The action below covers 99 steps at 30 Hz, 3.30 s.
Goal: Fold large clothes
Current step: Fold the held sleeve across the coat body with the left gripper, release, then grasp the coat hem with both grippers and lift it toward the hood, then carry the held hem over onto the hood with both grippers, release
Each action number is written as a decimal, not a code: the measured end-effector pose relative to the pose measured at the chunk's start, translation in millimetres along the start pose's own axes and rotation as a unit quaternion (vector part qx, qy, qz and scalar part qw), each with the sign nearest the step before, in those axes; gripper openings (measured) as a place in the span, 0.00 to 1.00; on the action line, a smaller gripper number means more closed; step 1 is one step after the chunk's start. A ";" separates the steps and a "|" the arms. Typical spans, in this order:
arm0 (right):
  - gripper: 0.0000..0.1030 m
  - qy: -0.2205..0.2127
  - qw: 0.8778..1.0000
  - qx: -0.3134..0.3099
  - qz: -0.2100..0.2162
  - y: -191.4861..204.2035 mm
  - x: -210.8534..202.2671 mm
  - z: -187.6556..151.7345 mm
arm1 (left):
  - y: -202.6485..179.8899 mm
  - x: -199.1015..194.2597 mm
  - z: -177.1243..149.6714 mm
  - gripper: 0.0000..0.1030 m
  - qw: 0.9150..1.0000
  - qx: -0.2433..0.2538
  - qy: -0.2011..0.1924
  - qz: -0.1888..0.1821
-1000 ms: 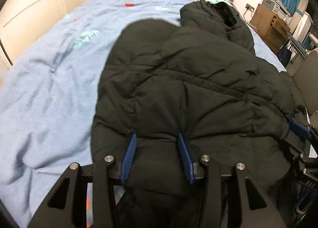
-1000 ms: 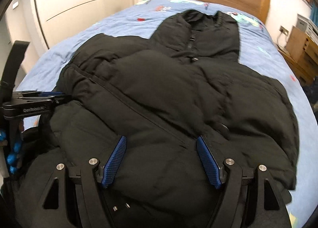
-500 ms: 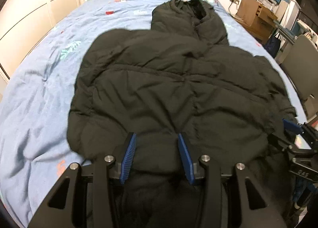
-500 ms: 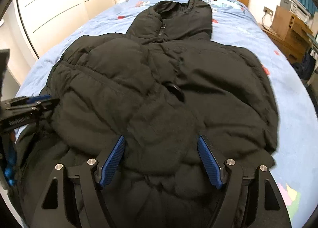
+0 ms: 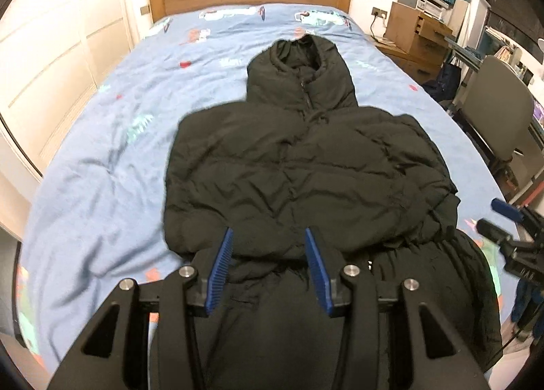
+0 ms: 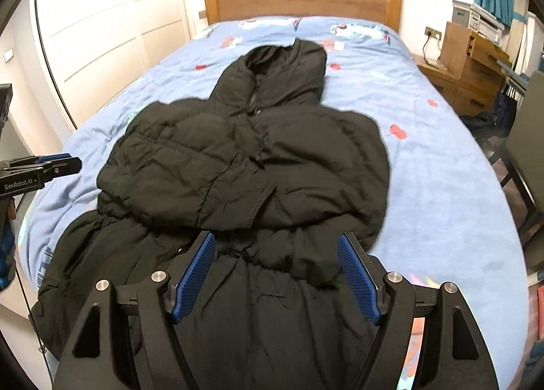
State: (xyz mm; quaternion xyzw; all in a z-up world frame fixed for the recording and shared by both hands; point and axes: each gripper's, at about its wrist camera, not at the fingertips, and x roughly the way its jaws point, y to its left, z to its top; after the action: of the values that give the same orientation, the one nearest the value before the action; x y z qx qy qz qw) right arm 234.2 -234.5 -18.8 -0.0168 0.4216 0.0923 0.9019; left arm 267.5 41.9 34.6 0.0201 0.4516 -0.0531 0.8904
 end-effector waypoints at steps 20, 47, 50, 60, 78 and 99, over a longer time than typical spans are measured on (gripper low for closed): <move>0.79 -0.064 0.998 0.019 0.021 -80.8 64.6 234.1 | 70.9 79.3 246.9 0.54 0.996 -0.051 -0.065 -0.041; 0.94 0.030 0.990 0.122 0.064 -109.5 375.0 347.2 | 25.1 386.0 351.0 0.55 0.998 -0.032 0.016 -0.046; 0.96 0.043 0.989 0.126 0.064 -110.3 392.0 345.0 | 25.3 404.8 346.3 0.55 0.998 -0.036 0.034 -0.035; 0.17 0.065 0.988 0.102 0.091 -97.9 401.7 338.8 | 25.4 412.5 326.4 0.11 0.995 -0.055 0.060 -0.057; 0.12 -0.026 0.990 -0.058 0.126 -24.4 197.3 284.9 | 23.2 210.9 262.6 0.08 0.997 -0.037 -0.016 -0.065; 0.15 -0.067 0.989 -0.006 0.131 -24.0 83.0 88.7 | 50.9 121.5 28.8 0.08 0.994 -0.062 -0.003 -0.087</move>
State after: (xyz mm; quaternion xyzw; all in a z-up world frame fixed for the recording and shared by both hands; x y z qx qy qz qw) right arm 357.9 -235.8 -26.3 0.0391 0.3585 0.2130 0.9081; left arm 367.5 80.8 -47.0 -0.0747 0.4516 -0.1024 0.8832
